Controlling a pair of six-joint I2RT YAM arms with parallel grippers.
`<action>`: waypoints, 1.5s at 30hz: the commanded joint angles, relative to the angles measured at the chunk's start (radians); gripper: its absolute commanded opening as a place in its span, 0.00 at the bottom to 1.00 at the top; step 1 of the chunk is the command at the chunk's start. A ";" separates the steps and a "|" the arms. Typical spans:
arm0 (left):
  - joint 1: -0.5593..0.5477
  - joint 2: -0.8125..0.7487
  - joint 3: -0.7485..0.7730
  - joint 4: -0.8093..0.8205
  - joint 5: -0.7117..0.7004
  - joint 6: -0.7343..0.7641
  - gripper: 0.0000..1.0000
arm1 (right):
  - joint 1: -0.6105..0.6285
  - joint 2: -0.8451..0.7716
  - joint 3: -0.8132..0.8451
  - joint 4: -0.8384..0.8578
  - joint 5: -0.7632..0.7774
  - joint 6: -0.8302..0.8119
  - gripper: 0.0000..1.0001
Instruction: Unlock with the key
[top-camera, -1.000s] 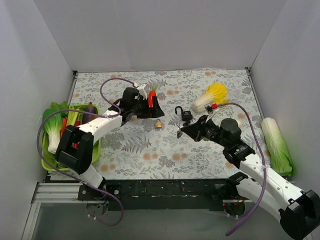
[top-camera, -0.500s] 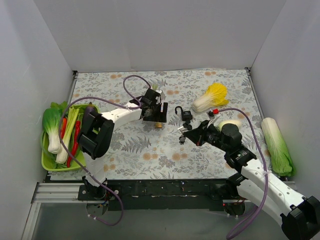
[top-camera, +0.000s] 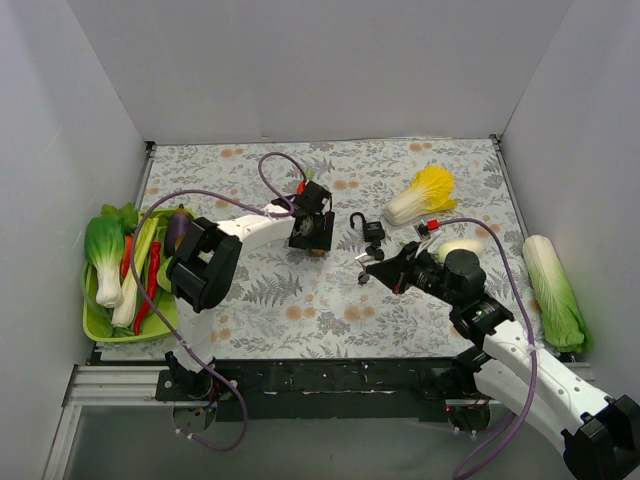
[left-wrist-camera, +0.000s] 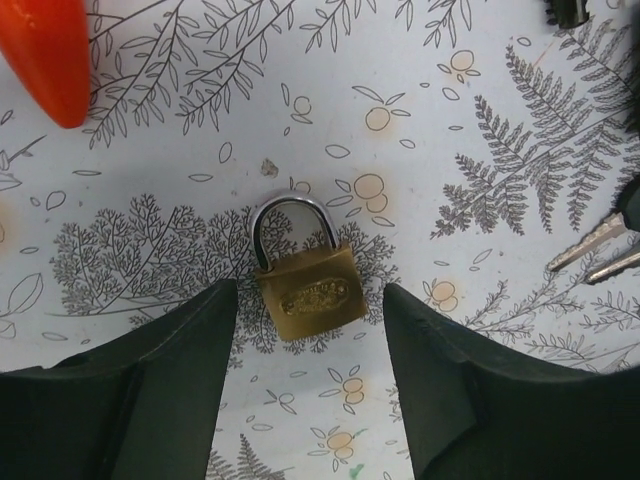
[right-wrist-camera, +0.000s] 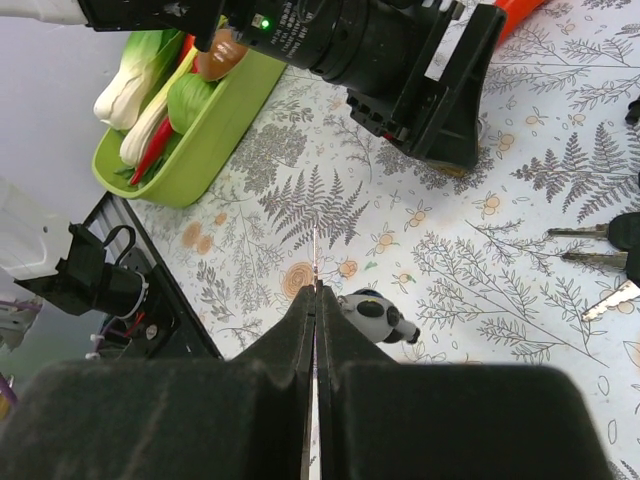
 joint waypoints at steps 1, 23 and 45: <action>-0.001 0.029 0.041 -0.014 -0.016 -0.015 0.57 | 0.003 -0.007 -0.009 0.077 -0.027 0.021 0.01; -0.062 0.098 0.093 -0.180 -0.251 -0.064 0.50 | 0.003 -0.002 -0.046 0.139 -0.056 0.041 0.01; 0.050 -0.132 -0.168 0.301 0.331 -0.324 0.00 | 0.061 0.036 -0.029 0.100 0.039 -0.042 0.01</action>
